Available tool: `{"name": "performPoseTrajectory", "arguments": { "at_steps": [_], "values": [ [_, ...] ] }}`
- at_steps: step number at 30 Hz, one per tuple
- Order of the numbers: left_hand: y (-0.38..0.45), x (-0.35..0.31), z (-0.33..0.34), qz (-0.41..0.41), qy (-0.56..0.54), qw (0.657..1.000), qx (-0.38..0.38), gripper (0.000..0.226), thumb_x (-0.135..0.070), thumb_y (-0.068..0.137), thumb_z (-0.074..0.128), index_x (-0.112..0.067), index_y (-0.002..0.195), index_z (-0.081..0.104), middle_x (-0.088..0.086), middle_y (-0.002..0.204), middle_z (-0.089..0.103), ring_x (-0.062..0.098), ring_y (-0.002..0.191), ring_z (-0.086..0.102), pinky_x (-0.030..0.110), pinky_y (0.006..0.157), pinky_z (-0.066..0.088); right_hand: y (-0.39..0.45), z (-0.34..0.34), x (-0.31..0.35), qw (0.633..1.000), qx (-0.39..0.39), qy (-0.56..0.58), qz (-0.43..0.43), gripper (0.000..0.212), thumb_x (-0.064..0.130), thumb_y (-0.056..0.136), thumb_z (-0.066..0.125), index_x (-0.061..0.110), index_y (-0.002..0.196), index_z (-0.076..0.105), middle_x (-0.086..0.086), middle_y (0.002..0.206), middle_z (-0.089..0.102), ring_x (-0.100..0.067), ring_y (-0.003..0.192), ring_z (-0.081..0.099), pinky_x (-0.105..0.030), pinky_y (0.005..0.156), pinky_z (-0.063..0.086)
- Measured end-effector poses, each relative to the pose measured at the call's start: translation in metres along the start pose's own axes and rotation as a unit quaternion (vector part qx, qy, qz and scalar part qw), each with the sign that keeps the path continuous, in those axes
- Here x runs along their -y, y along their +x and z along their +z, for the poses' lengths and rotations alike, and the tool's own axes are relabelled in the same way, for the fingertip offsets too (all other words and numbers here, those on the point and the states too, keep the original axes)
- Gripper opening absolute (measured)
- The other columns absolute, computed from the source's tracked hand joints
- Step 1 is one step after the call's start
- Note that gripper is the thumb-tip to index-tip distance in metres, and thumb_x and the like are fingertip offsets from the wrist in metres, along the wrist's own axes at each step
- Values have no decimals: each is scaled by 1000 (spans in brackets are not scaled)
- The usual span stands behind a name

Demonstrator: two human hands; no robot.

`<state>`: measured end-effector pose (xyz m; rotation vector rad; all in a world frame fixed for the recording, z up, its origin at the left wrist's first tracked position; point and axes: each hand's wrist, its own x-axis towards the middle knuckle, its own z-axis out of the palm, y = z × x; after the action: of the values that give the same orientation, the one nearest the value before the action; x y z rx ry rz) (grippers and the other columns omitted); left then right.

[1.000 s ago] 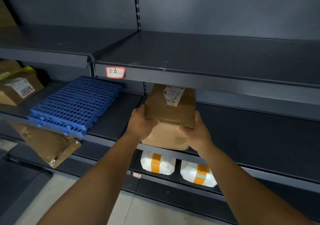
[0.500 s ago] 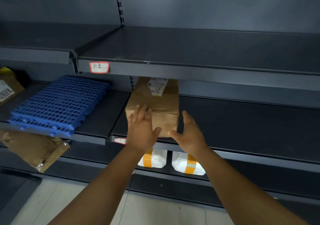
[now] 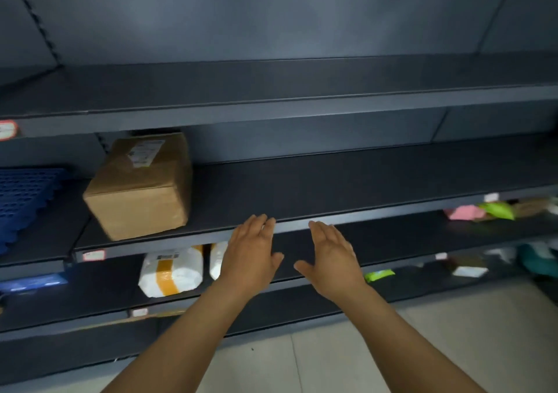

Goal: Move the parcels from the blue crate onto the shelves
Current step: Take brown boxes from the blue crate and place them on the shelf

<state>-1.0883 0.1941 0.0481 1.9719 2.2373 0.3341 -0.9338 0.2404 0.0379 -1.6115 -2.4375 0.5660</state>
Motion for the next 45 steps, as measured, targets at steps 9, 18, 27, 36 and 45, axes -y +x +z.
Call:
{"name": "performPoseTrajectory", "arguments": {
  "at_steps": [9, 18, 27, 36, 45],
  "values": [
    [-53, -197, 35, 155, -20, 987, 22, 67, -38, 97, 49, -19, 153, 17, 0, 159, 17, 18, 147, 11, 33, 119, 10, -148, -75, -153, 990, -65, -7, 128, 85, 45, 92, 57, 21, 155, 5, 5, 162, 7, -17, 149, 0, -36, 121, 7],
    [-100, -375, 77, 325, -24, 942, 76, 68, -39, 96, 51, -19, 152, 18, -2, 157, 22, 16, 145, 15, 31, 117, 15, -301, -126, -285, 954, -128, -14, 270, 83, 46, 91, 57, 19, 154, 10, 1, 160, 14, -21, 148, 10, -37, 120, 10],
    [-129, -532, 132, 458, -13, 877, 141, 71, -39, 94, 54, -19, 153, 18, -2, 155, 26, 18, 144, 19, 34, 117, 18, -411, -146, -393, 889, -173, 9, 423, 82, 46, 91, 57, 17, 153, 13, 0, 159, 17, -21, 148, 10, -38, 119, 10],
    [-123, -688, 189, 531, -32, 825, 192, 71, -39, 96, 52, -22, 154, 14, -4, 157, 23, 18, 144, 20, 34, 117, 20, -465, -183, -512, 826, -190, 18, 530, 83, 44, 90, 59, 19, 154, 12, 0, 160, 16, -20, 148, 10, -38, 120, 11],
    [-110, -842, 219, 586, -83, 775, 223, 70, -40, 95, 53, -20, 153, 19, -2, 155, 27, 17, 143, 23, 32, 117, 23, -510, -237, -614, 758, -231, 15, 609, 78, 46, 90, 58, 18, 152, 19, 0, 156, 26, -19, 144, 21, -36, 117, 17]
  ]
}}
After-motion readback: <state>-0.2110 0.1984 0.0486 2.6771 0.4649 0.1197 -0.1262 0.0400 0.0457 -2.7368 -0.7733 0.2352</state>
